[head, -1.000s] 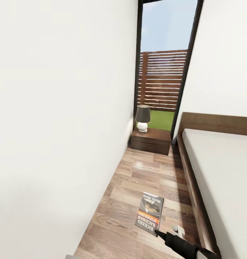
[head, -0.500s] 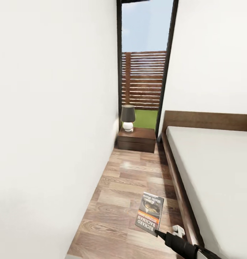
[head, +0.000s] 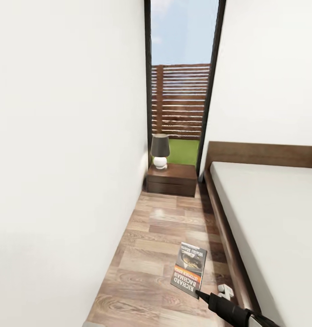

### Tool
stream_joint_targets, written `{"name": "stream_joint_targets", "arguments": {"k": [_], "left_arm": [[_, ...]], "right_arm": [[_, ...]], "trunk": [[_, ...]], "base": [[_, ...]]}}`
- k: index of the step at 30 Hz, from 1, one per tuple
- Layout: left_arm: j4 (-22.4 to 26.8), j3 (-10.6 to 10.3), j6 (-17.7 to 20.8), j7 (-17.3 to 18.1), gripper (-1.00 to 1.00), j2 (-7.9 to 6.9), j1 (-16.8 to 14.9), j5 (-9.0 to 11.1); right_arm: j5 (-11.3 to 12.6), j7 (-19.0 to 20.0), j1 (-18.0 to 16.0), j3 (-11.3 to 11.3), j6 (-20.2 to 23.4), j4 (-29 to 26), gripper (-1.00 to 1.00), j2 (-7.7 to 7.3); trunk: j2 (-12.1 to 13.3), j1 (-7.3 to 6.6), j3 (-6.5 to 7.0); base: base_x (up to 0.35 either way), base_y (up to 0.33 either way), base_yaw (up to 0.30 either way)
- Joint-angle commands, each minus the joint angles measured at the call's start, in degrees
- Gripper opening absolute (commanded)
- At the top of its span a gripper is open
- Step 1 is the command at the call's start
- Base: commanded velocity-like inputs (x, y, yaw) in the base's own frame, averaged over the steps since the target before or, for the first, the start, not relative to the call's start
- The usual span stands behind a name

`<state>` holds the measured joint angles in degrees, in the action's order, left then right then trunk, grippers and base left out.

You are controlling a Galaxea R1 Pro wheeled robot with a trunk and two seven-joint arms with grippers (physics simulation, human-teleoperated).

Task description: In the bedroom, move the book from the bed onto either nightstand, and place the two sandals side by side next to the bed.

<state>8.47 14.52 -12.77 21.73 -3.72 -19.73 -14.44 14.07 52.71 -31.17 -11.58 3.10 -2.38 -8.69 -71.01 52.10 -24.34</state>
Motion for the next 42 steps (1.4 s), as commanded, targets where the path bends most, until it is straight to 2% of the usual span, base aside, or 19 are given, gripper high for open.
{"name": "stream_joint_targets", "arguments": {"k": [1, 10, 27, 42], "left_arm": [[0.0, 0.5, -0.2, 0.2, 1.00, 0.01, 0.0, -0.6], [0.0, 0.4, -0.2, 0.2, 1.00, 0.00, 0.0, -0.6], [0.0, 0.4, -0.2, 0.2, 1.00, 0.01, 0.0, -0.6], [0.0, 0.5, -0.2, 0.2, 1.00, 0.02, 0.0, -0.6]], "right_arm": [[0.4, 0.2, 0.0, -0.3, 0.3, 0.0, -1.00, -0.01], [0.4, 0.2, 0.0, -0.3, 0.3, 0.0, -1.00, 0.00], [0.4, 0.1, 0.0, -0.3, 0.3, 0.0, -1.00, 0.01], [0.4, 0.1, 0.0, -0.2, 0.3, 0.0, -1.00, 0.03]], "trunk": [[0.0, 0.03, -0.06], [0.0, 0.03, -0.06], [0.0, 0.03, -0.06], [0.0, 0.03, -0.06]], "base": [[0.321, 0.000, 0.000], [0.274, 0.000, -0.001], [0.022, 0.000, -0.212], [0.285, 0.000, -0.009]]}}
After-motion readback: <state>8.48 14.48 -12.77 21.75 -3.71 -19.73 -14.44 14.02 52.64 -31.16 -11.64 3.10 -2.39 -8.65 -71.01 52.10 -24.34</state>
